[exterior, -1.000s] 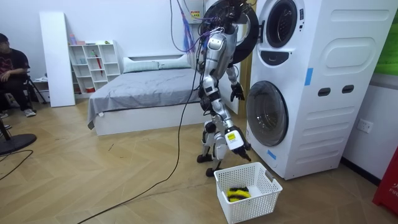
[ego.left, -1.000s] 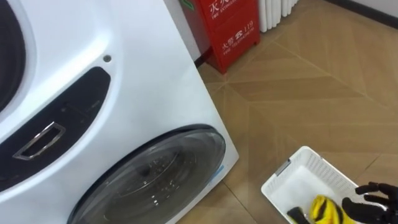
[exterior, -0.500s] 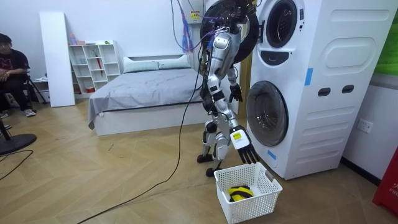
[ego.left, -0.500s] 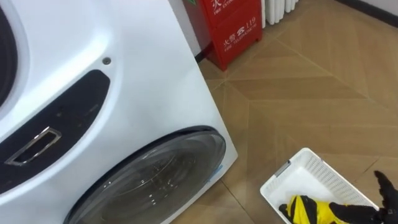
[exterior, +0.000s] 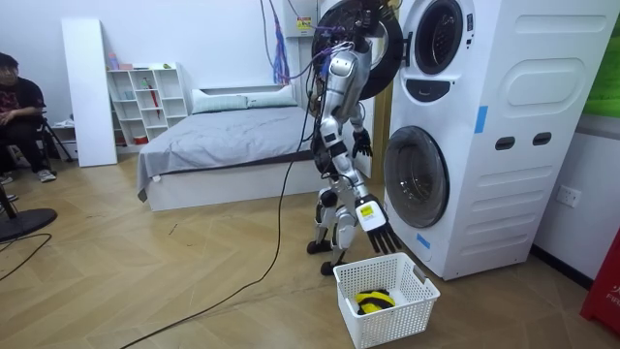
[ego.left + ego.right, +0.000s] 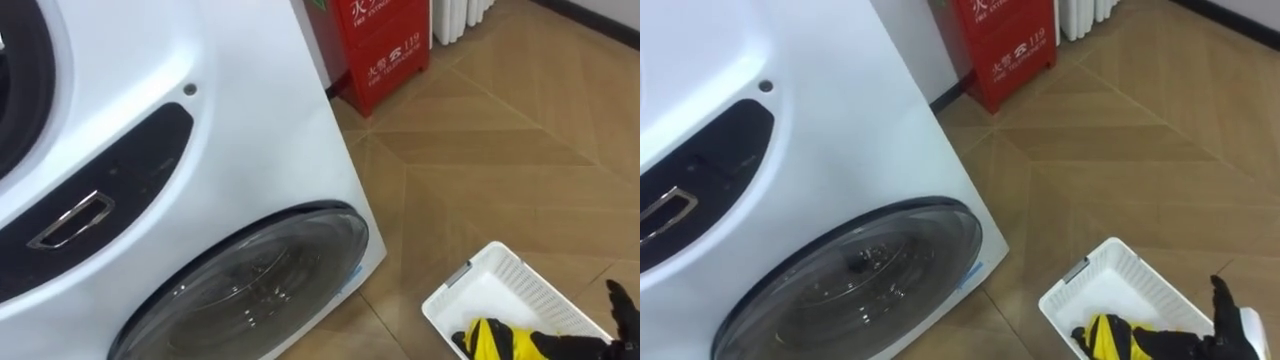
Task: Pick clothes from washing machine
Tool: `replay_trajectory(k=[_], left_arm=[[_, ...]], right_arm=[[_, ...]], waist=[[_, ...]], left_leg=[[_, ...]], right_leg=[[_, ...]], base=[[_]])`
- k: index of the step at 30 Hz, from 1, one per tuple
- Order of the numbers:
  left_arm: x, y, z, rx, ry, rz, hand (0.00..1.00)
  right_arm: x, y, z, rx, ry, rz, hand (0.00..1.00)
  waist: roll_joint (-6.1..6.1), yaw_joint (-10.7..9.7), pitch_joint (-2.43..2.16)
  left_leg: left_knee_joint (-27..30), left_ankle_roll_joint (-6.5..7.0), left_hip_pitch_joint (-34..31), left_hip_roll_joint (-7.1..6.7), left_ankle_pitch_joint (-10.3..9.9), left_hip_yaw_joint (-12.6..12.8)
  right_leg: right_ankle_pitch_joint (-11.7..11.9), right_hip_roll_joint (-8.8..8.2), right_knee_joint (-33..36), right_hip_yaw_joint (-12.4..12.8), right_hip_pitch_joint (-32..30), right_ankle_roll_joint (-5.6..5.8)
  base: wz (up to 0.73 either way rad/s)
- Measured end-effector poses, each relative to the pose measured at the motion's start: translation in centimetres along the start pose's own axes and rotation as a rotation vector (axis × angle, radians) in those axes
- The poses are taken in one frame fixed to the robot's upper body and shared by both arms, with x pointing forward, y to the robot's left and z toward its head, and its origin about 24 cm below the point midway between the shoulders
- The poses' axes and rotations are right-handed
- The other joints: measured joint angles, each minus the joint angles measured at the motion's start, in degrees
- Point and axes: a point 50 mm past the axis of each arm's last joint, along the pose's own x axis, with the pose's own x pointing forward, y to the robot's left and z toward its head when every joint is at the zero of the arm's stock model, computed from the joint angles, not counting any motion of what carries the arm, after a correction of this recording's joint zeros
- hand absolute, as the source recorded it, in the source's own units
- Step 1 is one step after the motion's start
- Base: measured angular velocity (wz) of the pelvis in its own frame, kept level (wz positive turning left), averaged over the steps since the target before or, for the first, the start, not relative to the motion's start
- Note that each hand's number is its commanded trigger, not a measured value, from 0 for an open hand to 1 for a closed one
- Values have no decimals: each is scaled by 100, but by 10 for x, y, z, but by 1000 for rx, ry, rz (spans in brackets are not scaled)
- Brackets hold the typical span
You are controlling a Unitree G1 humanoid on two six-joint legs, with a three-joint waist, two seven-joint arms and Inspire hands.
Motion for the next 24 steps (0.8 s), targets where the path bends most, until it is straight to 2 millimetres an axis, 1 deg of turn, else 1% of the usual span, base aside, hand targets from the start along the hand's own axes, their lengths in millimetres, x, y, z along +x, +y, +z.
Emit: replay_trajectory(k=[2, 4, 6, 7, 8, 9, 10, 11, 12, 13, 14, 15, 16, 18, 19, 21, 22, 23, 24], left_arm=[[0, 1, 0, -5, 2, -4, 0], [0, 0, 0, -5, 0, -13, 0], [0, -1, 0, -5, -1, -28, 0], [-1, -1, 0, -6, -5, -30, 0], [-1, -2, 0, 1, -10, -32, 0], [-1, -1, -1, 1, -7, -31, 0], [-1, -2, -3, 2, 0, -32, 0], [-2, -2, -4, 8, 3, -33, 0], [-2, -2, -4, 15, 3, -34, 0], [-2, -2, -5, 34, 3, -34, 0], [-3, -3, -8, 51, 6, -32, 0], [-3, -4, -8, 54, 8, -34, 0], [-5, -7, -13, 46, 18, -38, 0], [-7, -11, -17, 34, 30, -44, 0], [-8, -11, -19, 32, 36, -44, 0], [-10, -13, -25, 12, 58, -30, 0], [-9, -13, -25, 1, 63, -25, 0], [-9, -13, -24, -13, 64, -20, 0], [-9, -13, -25, -27, 67, -14, 0]], right_arm=[[-5, 0, -13, -20, 35, 23, 0], [-9, 0, -21, -33, 59, 33, 0], [-14, -1, -31, -41, 85, 43, 0], [-20, -2, -43, -41, 120, 53, 0], [-26, 2, -53, -38, 155, 77, 0], [-29, 6, -57, -32, 173, 90, 0], [-33, 14, -64, -30, 208, 122, 0], [-39, 23, -73, -25, 245, 164, 0], [-42, 27, -76, -21, 264, 184, 0], [-49, 35, -84, -17, 300, 228, 0], [-54, 44, -88, -6, 323, 272, 0], [-57, 47, -91, -3, 338, 292, 0], [-60, 53, -95, 15, 371, 327, 0], [-68, 61, -105, 71, 443, 372, 0], [-70, 63, -106, 80, 456, 382, 0], [-75, 69, -111, 92, 494, 418, 0], [-77, 71, -114, 98, 508, 424, 0], [-81, 74, -117, 110, 532, 437, 0], [-83, 76, -119, 116, 546, 445, 0]], waist=[[16, 15, -13], [12, 35, -12], [4, 124, -7], [-28, 151, 9], [-69, 180, 15], [-97, 204, 12], [-156, 229, 7], [-229, 252, -17], [-264, 257, -26], [-365, 323, -57], [-463, 404, -54], [-508, 442, -65], [-581, 516, -53], [-729, 649, -45], [-765, 659, -56], [-901, 689, -38], [-936, 720, -38], [-976, 803, -27], [-1068, 827, 14]], left_leg=[[-10, -1, 148, 24, 1, -28], [-20, -1, 257, 39, 1, -27], [-27, -1, 374, 88, 1, -94], [-40, -2, 493, 94, 1, -186], [-62, -2, 597, 93, 1, -307], [-69, -2, 645, 94, 1, -415], [-74, -2, 731, 104, 1, -573], [-71, -5, 782, 123, 3, -623], [-76, -5, 808, 137, 3, -633], [-96, -5, 857, 172, 3, -668], [-107, -13, 905, 207, 2, -754], [-104, -25, 920, 226, 9, -786], [-108, -40, 976, 249, 20, -880], [-145, -43, 1122, 276, 21, -1128], [-152, -43, 1136, 280, 21, -1175], [-178, -47, 1206, 305, 23, -1362], [-180, -47, 1220, 306, 23, -1383], [-202, -47, 1294, 306, 23, -1401], [-210, -47, 1329, 306, 23, -1407]], right_leg=[[-4, -7, -77, -82, 203, -8], [-7, -5, -119, -109, 348, -13], [0, -21, -211, -206, 519, -25], [-8, -40, -260, -295, 686, -33], [-12, -43, -312, -351, 827, -38], [-26, -51, -329, -393, 893, -44], [-29, -57, -415, -487, 1044, -52], [-37, -89, -474, -628, 1172, -65], [-38, -96, -521, -701, 1247, -67], [-27, -102, -615, -830, 1362, -78], [13, -89, -755, -935, 1501, -87], [44, -85, -837, -978, 1572, -91], [82, -87, -990, -1101, 1744, -93], [111, -82, -1240, -1301, 2046, -84], [119, -83, -1314, -1365, 2120, -79], [191, -81, -1608, -1571, 2394, -66], [208, -80, -1681, -1610, 2452, -64], [234, -81, -1801, -1682, 2596, -58], [239, -84, -1845, -1716, 2661, -57]], base=[[12], [8], [13], [29], [29], [25], [37], [47], [58], [53], [46], [41], [49], [62], [56], [51], [36], [21], [22]])
